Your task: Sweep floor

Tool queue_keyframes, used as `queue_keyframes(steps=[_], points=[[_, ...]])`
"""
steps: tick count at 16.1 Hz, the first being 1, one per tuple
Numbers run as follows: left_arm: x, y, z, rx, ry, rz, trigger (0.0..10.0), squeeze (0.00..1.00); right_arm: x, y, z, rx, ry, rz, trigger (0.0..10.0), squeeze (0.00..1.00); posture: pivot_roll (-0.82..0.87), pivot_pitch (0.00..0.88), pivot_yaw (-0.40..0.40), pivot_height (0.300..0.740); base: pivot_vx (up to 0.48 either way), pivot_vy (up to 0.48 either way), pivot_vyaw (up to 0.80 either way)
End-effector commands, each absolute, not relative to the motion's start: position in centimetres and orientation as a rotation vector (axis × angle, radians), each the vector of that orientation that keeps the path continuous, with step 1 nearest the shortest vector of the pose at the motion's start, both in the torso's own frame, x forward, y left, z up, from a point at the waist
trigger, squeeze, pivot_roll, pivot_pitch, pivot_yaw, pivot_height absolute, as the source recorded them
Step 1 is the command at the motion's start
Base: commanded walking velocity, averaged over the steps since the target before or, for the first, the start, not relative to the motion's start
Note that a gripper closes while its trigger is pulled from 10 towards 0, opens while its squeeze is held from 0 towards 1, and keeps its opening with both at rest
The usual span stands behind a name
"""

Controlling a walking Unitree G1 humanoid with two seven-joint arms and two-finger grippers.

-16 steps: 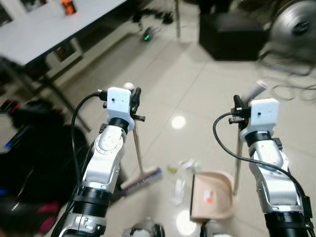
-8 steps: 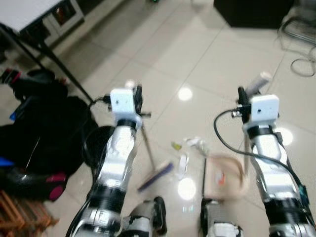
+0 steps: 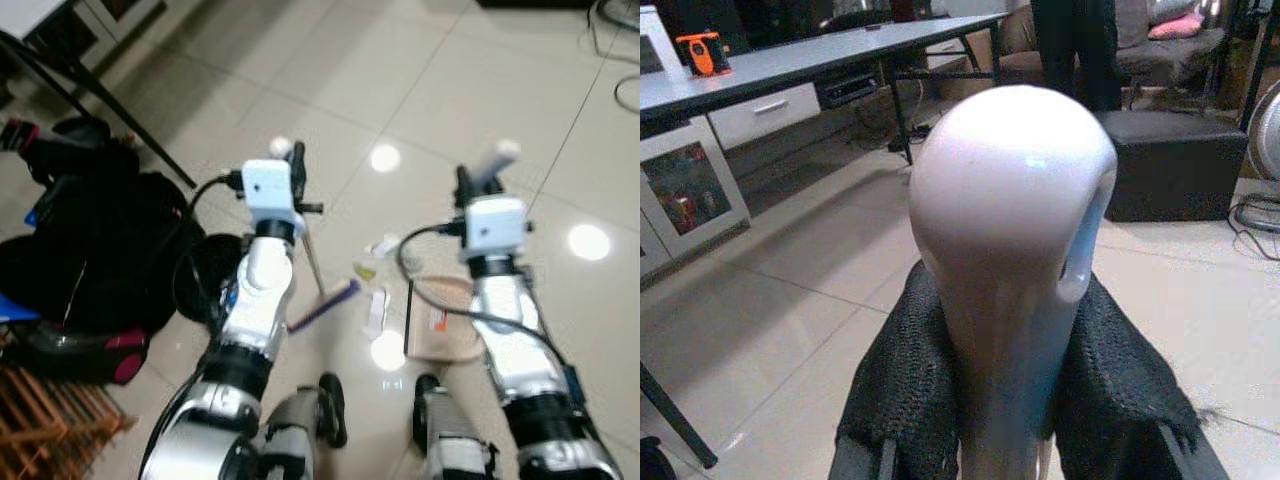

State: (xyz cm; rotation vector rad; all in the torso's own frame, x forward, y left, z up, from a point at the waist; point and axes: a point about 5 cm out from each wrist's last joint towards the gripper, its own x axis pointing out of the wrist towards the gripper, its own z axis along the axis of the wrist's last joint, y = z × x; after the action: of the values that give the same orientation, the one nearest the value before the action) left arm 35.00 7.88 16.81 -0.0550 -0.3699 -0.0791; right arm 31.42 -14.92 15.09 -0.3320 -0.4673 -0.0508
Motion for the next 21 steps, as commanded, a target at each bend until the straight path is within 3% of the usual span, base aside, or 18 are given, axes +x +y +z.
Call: queue_keyframes(steps=[1, 9, 14, 21], points=[[35.0, 8.2, 15.9, -0.041, -0.35, -0.032, 10.0, 0.0, 31.2, -12.9, 13.8, -0.319, -0.428, -0.024, 10.0, 0.0, 0.13, 0.395, 0.248, 0.74, 0.0, 0.0, 0.0], [35.9, 7.7, 15.6, -0.137, -0.305, 0.082, 10.0, 0.0, 30.8, -9.1, 14.2, -0.258, -0.425, -0.033, 10.0, 0.0, 0.11, 0.392, 0.235, 0.74, 0.0, 0.0, 0.0], [36.3, 5.4, 17.6, -0.492, -0.246, 0.105, 10.0, 0.0, 31.6, -10.1, 14.0, -0.246, -0.381, -0.084, 10.0, 0.0, 0.11, 0.374, 0.222, 0.74, 0.0, 0.0, 0.0], [36.6, 4.2, 21.1, -0.826, -0.212, 0.118, 10.0, 0.0, 32.4, -12.4, 13.9, -0.229, -0.35, -0.134, 10.0, 0.0, 0.09, 0.293, 0.185, 0.74, 0.0, 0.0, 0.0]])
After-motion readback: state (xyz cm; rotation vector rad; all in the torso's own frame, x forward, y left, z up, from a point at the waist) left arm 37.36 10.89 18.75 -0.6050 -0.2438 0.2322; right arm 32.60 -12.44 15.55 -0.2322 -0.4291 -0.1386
